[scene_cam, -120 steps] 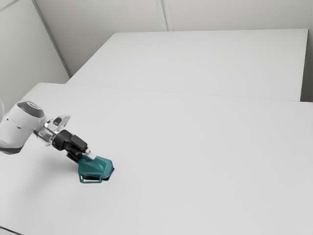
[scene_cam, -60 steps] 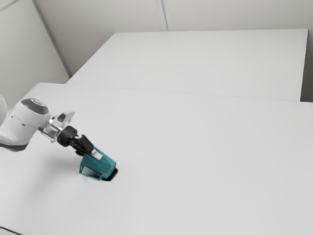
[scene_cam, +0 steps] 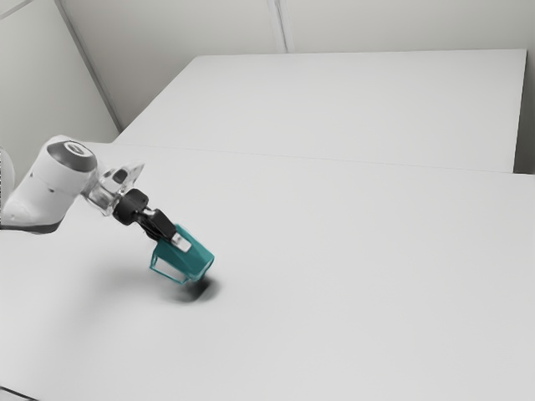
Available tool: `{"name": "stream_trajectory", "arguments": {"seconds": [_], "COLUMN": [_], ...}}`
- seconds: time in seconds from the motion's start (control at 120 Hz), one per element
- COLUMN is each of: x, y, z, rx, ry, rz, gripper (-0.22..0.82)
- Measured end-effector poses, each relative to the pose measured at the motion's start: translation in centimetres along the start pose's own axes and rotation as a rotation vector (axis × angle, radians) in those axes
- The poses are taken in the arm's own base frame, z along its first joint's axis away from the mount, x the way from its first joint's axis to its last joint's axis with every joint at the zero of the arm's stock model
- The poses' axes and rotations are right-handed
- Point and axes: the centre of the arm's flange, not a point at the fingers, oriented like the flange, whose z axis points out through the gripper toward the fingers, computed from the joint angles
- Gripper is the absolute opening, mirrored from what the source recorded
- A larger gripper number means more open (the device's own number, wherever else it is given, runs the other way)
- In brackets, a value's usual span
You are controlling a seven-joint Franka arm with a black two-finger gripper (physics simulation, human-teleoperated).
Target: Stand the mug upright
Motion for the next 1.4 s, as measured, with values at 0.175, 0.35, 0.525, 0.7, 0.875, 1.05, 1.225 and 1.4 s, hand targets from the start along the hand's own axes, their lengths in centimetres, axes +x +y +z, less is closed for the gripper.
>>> {"name": "stream_trajectory", "arguments": {"seconds": [0.175, 0.35, 0.525, 0.7, 0.875, 1.05, 1.225, 1.4], "x": [2.7, 4.1, 5.5, 6.3, 7.1, 7.7, 7.9, 8.4], "y": [2.0, 3.1, 4.0, 4.2, 5.2, 7.0, 7.5, 7.7], "z": [0.4, 1.3, 3.2, 3.7, 4.4, 4.7, 5.2, 6.4], "rx": [0.11, 0.242, 0.349, 0.457, 0.547, 0.614, 0.682, 0.758], "ry": [-0.08, -0.181, -0.23, -0.252, -0.278, -0.284, -0.3, -0.318], "rz": [0.068, 0.107, 0.141, 0.148, 0.163, 0.163, 0.125, 0.104], "gripper": [-0.18, -0.18, -0.18, -0.18, -0.18, -0.18, -0.18, -0.18]}}
